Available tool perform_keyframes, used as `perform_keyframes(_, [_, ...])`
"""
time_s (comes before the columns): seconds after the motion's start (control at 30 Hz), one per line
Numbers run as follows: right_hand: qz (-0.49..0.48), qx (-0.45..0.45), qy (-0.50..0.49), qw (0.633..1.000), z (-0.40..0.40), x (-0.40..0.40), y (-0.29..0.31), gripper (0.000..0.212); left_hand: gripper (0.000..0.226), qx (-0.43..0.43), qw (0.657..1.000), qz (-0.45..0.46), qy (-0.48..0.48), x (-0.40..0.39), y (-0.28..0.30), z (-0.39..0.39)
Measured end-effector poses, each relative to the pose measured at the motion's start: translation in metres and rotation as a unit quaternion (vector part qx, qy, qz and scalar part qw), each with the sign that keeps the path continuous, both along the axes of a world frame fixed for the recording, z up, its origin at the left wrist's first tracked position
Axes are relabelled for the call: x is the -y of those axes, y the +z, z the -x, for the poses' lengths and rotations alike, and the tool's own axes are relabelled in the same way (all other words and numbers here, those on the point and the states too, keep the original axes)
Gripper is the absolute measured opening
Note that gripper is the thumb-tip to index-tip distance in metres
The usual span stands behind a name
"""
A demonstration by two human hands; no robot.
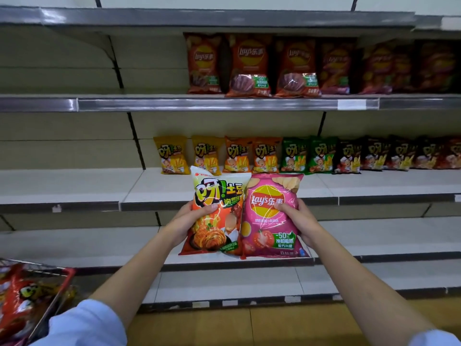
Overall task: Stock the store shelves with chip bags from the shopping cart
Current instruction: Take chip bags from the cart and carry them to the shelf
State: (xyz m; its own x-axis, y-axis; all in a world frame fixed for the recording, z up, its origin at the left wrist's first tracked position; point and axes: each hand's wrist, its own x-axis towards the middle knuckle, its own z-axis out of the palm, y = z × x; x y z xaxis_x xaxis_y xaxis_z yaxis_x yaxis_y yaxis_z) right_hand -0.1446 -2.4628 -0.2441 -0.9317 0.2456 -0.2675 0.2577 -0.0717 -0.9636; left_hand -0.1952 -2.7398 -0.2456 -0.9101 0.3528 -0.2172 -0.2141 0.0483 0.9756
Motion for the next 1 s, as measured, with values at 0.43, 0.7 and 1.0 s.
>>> perform_keyframes(0.43, [0.017, 0.013, 0.029, 0.999, 0.044, -0.008, -0.014, 0.050, 0.062, 0.009, 0.999, 0.011, 0.042, -0.015, 0.000, 0.022])
perform_keyframes(0.7, [0.006, 0.014, -0.021, 1.000, 0.095, -0.032, -0.012, 0.051, 0.056, 0.021, 1.000, -0.012, -0.017, -0.042, -0.004, 0.103])
perform_keyframes(1.0, [0.000, 0.040, -0.120, 0.992, 0.129, -0.086, -0.015, 0.055, 0.059, 0.044, 0.991, -0.036, -0.118, -0.110, -0.021, 0.192])
